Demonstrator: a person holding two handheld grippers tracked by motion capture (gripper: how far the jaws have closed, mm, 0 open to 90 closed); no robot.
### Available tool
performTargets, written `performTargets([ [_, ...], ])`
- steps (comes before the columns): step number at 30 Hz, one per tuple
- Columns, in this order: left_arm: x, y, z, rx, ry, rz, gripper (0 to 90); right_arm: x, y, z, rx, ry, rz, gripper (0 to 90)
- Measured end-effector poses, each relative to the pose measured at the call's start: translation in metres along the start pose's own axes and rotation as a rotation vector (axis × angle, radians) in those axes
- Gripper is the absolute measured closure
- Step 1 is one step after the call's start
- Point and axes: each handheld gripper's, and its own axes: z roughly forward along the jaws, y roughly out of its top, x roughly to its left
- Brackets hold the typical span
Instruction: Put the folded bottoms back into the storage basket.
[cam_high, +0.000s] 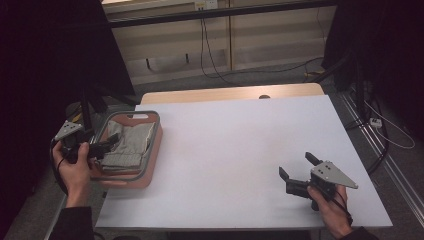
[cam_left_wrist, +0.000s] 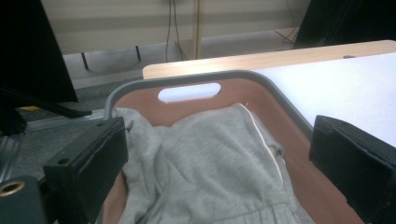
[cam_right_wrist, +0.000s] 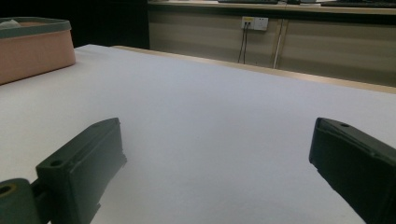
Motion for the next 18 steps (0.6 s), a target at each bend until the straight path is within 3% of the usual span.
performTargets([
  [7, -0.011, -0.005, -0.013, 0.021, 0.007, 0.024, 4.9, 0.0, 0.0, 0.001, 0.002, 0.004, -0.001, 2.9],
  [10, -0.014, -0.009, -0.017, 0.018, 0.011, 0.008, 4.9, 0.0, 0.0, 0.001, 0.004, 0.005, -0.001, 2.9],
  [12, -0.015, -0.011, -0.019, 0.017, 0.036, -0.016, 4.6, 0.001, 0.0, 0.002, 0.002, 0.008, -0.004, 2.9],
  [18, -0.025, -0.018, -0.027, 0.019, 0.012, -0.01, 4.6, 0.0, 0.0, 0.001, 0.001, 0.005, -0.001, 2.9],
])
